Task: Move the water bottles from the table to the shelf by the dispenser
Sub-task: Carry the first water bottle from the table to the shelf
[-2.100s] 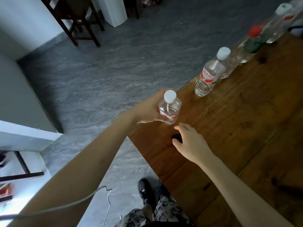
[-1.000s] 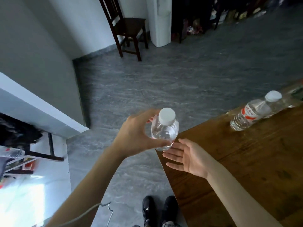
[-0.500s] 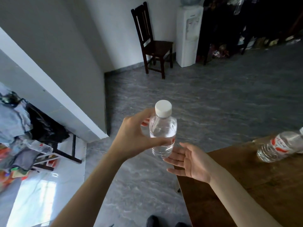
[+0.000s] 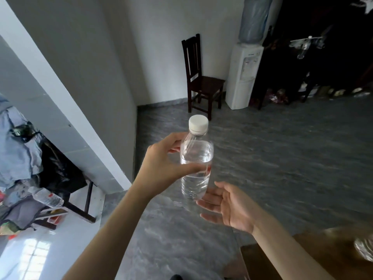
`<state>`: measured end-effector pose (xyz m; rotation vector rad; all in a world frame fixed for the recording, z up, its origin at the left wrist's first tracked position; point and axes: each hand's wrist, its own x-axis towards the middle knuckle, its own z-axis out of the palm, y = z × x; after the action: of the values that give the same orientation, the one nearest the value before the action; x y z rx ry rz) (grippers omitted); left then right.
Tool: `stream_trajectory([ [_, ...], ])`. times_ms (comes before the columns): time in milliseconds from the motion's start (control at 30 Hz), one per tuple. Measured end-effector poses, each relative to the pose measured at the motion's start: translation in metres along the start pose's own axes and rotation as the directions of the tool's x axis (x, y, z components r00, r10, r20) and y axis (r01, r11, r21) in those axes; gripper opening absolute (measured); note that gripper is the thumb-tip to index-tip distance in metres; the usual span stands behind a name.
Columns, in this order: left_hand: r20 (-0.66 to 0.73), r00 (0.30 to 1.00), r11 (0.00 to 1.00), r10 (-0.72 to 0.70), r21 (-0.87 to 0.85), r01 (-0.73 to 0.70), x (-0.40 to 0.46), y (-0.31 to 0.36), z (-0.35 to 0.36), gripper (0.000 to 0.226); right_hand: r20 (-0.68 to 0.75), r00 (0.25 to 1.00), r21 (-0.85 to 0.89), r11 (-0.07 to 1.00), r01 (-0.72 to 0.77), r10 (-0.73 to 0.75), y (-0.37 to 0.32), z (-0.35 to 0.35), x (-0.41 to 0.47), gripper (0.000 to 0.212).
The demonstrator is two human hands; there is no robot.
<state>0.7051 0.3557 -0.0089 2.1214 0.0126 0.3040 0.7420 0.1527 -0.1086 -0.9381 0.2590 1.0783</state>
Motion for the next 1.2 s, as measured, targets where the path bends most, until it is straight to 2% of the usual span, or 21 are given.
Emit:
stream_trajectory([
  [233, 0.000, 1.000, 0.999, 0.029, -0.045, -0.029, 0.067, -0.028, -0.055, 0.064, -0.027, 0.997, -0.005, 0.998, 0.066, -0.066, -0.047, 0.052, 0.057, 0.047],
  [467, 0.039, 0.996, 0.995, 0.079, -0.063, -0.077, 0.134, -0.050, -0.071, 0.067, -0.069, 0.992, 0.024, 0.994, 0.106, -0.104, -0.088, 0.067, 0.098, 0.046],
  [733, 0.104, 0.989, 0.993, 0.109, -0.062, -0.103, 0.231, -0.067, -0.047, 0.066, -0.109, 0.986, 0.042, 0.990, 0.134, -0.129, -0.160, 0.044, 0.144, 0.045],
  [967, 0.141, 0.986, 0.995, 0.094, -0.048, -0.088, 0.346, -0.073, -0.004, 0.064, -0.100, 0.985, 0.060, 0.987, 0.147, -0.141, -0.252, 0.003, 0.190, 0.045],
  [1200, 0.133, 0.986, 0.994, 0.102, -0.057, -0.095, 0.450, -0.077, 0.030, 0.059, -0.151, 0.980, 0.088, 0.986, 0.144, -0.130, -0.348, -0.032, 0.237, 0.044],
])
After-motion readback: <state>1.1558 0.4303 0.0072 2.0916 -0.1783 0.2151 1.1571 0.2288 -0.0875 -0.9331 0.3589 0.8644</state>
